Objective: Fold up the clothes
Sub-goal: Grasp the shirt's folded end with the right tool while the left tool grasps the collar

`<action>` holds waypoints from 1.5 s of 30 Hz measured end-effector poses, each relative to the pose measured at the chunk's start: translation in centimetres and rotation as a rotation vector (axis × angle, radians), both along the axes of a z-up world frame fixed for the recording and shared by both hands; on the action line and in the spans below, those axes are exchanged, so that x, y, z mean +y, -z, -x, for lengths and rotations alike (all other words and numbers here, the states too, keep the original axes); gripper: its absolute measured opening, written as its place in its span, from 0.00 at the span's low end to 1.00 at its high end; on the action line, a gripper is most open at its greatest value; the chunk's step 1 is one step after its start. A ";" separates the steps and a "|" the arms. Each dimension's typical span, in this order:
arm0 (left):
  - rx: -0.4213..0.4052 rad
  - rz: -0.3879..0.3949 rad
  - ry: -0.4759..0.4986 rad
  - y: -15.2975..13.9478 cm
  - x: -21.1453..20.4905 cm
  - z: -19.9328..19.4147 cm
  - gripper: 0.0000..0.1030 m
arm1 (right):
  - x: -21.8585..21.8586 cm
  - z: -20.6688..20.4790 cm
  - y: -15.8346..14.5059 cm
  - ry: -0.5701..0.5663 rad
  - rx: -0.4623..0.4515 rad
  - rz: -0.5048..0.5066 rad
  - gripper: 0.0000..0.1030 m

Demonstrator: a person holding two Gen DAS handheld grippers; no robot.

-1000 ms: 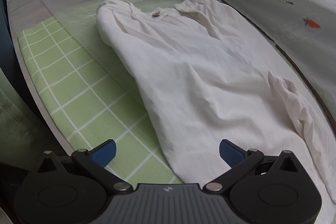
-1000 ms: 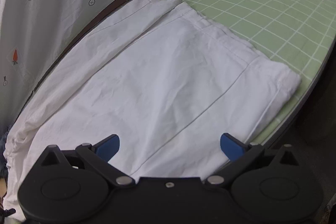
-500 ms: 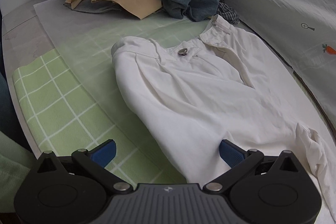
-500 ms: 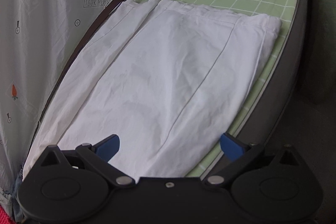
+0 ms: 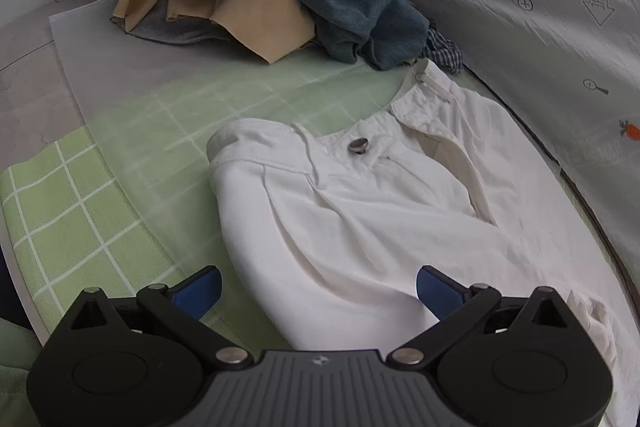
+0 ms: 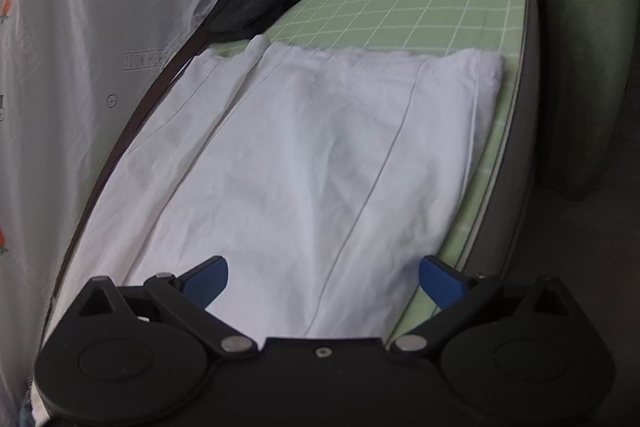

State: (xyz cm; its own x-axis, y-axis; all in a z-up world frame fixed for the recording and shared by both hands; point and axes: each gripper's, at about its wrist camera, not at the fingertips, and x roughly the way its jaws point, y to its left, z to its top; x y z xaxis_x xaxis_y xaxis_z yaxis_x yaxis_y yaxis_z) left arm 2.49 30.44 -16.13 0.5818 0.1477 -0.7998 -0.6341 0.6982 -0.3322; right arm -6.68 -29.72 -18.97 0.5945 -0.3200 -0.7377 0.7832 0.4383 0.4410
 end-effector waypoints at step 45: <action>-0.098 0.208 -0.138 2.0 3.3 0.8 0.16 | -5.0 1.7 2.6 0.146 -0.344 -0.352 0.07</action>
State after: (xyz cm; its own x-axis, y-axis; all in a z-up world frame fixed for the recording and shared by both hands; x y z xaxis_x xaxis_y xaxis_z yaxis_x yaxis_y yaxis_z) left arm 1.72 33.77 -18.11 0.6433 0.0699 -0.7624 -0.6767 0.5177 -0.5236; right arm -8.43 -34.68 -21.57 0.7898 -0.1854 -0.5847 0.6083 0.1142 0.7854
